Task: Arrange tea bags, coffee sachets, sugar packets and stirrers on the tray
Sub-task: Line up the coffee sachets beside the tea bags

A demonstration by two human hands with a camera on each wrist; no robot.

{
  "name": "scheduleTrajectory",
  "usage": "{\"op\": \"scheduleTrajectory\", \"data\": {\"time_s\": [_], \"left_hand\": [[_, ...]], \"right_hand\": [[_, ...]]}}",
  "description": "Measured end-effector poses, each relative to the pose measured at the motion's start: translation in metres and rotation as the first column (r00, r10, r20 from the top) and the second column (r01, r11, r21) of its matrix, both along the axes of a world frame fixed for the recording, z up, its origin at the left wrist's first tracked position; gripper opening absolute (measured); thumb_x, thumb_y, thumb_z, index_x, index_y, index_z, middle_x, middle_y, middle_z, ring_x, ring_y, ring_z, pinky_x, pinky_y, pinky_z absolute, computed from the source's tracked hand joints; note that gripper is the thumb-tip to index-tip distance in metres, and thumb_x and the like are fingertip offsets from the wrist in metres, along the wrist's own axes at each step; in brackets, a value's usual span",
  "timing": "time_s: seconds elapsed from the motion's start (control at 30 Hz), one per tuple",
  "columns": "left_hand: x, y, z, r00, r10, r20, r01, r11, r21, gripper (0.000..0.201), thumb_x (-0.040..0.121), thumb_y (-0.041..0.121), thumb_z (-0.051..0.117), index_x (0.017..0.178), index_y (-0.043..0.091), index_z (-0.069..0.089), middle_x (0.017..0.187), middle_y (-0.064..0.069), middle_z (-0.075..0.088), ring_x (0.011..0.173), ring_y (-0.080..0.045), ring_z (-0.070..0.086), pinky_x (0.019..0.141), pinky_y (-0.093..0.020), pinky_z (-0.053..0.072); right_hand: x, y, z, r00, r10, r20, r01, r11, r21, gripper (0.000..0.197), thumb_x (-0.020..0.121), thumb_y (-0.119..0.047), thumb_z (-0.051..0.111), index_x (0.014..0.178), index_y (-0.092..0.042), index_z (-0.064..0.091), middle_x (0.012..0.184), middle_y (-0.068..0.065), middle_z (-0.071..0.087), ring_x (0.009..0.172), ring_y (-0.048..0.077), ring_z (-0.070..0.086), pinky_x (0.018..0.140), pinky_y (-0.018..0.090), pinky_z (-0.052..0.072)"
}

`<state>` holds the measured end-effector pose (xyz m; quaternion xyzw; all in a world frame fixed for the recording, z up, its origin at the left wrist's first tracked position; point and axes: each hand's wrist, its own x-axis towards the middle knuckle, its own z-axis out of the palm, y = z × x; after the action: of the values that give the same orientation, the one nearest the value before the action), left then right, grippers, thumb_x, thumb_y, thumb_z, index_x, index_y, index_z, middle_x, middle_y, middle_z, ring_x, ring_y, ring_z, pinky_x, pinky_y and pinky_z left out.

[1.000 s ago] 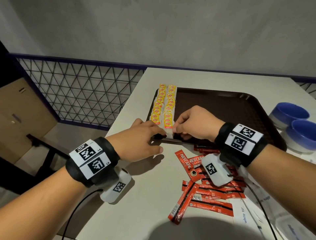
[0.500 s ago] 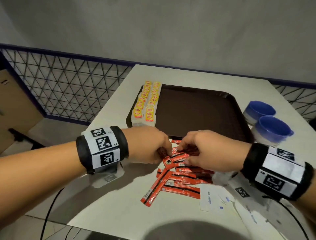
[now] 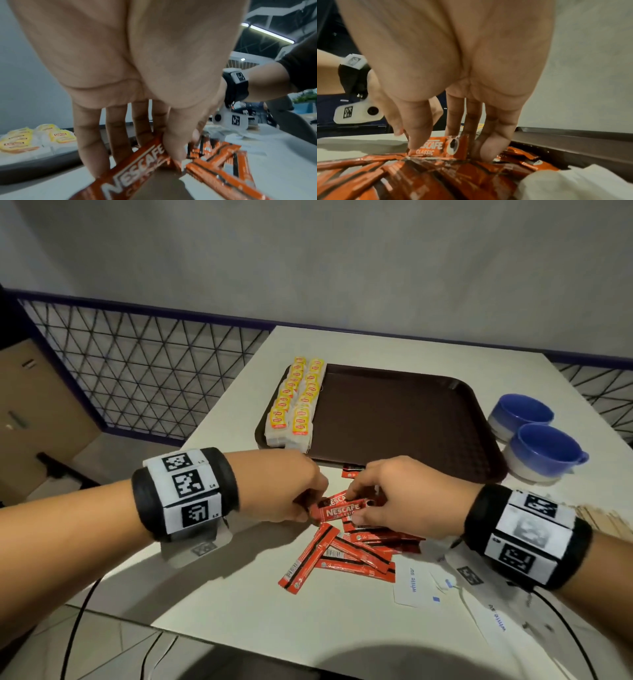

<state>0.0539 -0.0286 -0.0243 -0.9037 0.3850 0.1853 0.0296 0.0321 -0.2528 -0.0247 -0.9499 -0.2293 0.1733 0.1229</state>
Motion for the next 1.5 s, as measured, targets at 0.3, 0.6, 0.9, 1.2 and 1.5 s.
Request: {"op": "scheduleTrajectory", "data": {"time_s": [0.3, 0.6, 0.9, 1.2, 1.5], "left_hand": [[-0.048, 0.008, -0.006, 0.978, 0.199, -0.064, -0.209, 0.949, -0.237, 0.017, 0.096, 0.025, 0.055, 0.1, 0.025, 0.039, 0.076, 0.005, 0.054, 0.067, -0.019, 0.052, 0.064, -0.039, 0.045], [-0.062, -0.013, -0.032, 0.983, 0.181, -0.031, -0.183, 0.978, -0.101, 0.031, 0.093, 0.055, 0.065, 0.097, 0.027, 0.051, 0.097, 0.003, 0.062, 0.082, -0.018, 0.06, 0.072, -0.032, 0.049], [-0.052, -0.003, -0.016, 0.97, 0.231, -0.077, -0.241, 0.953, -0.184, 0.026, 0.094, 0.041, 0.062, 0.078, 0.031, 0.045, 0.065, 0.011, 0.054, 0.06, -0.01, 0.051, 0.055, -0.022, 0.035], [-0.014, -0.025, 0.003, 0.943, 0.319, -0.099, -0.334, 0.896, -0.292, 0.023, 0.102, 0.035, 0.045, 0.119, 0.02, 0.043, 0.072, 0.001, 0.053, 0.064, -0.014, 0.048, 0.061, -0.034, 0.036], [-0.006, -0.048, -0.032, 0.956, 0.283, 0.075, -0.27, 0.952, -0.143, 0.041, 0.097, 0.048, 0.064, 0.124, 0.018, 0.056, 0.115, -0.003, 0.056, 0.095, -0.019, 0.058, 0.08, -0.031, 0.049]], "right_hand": [[0.006, 0.009, 0.001, 0.996, 0.022, 0.082, -0.029, 0.997, 0.077, 0.009, 0.092, -0.036, 0.076, 0.09, -0.028, 0.074, 0.082, -0.012, 0.066, 0.075, 0.007, 0.062, 0.066, 0.025, 0.05], [-0.004, -0.031, 0.018, 0.982, -0.183, 0.043, 0.162, 0.939, 0.304, 0.022, 0.085, -0.006, 0.07, 0.074, -0.015, 0.054, 0.07, 0.001, 0.06, 0.062, 0.015, 0.057, 0.058, 0.034, 0.054], [-0.031, -0.036, -0.003, 0.995, -0.048, -0.09, 0.07, 0.964, 0.255, 0.023, 0.087, -0.021, 0.076, 0.101, -0.034, 0.062, 0.097, -0.016, 0.074, 0.086, 0.003, 0.071, 0.077, 0.03, 0.062], [-0.029, -0.026, -0.01, 0.997, -0.029, -0.065, 0.034, 0.997, 0.076, 0.015, 0.091, -0.035, 0.075, 0.101, -0.024, 0.077, 0.099, -0.009, 0.075, 0.09, 0.011, 0.071, 0.082, 0.037, 0.062], [-0.03, -0.046, 0.017, 0.968, -0.234, -0.092, 0.252, 0.884, 0.394, 0.015, 0.093, -0.022, 0.07, 0.084, -0.018, 0.058, 0.081, -0.006, 0.071, 0.073, 0.007, 0.072, 0.062, 0.032, 0.061]]}}
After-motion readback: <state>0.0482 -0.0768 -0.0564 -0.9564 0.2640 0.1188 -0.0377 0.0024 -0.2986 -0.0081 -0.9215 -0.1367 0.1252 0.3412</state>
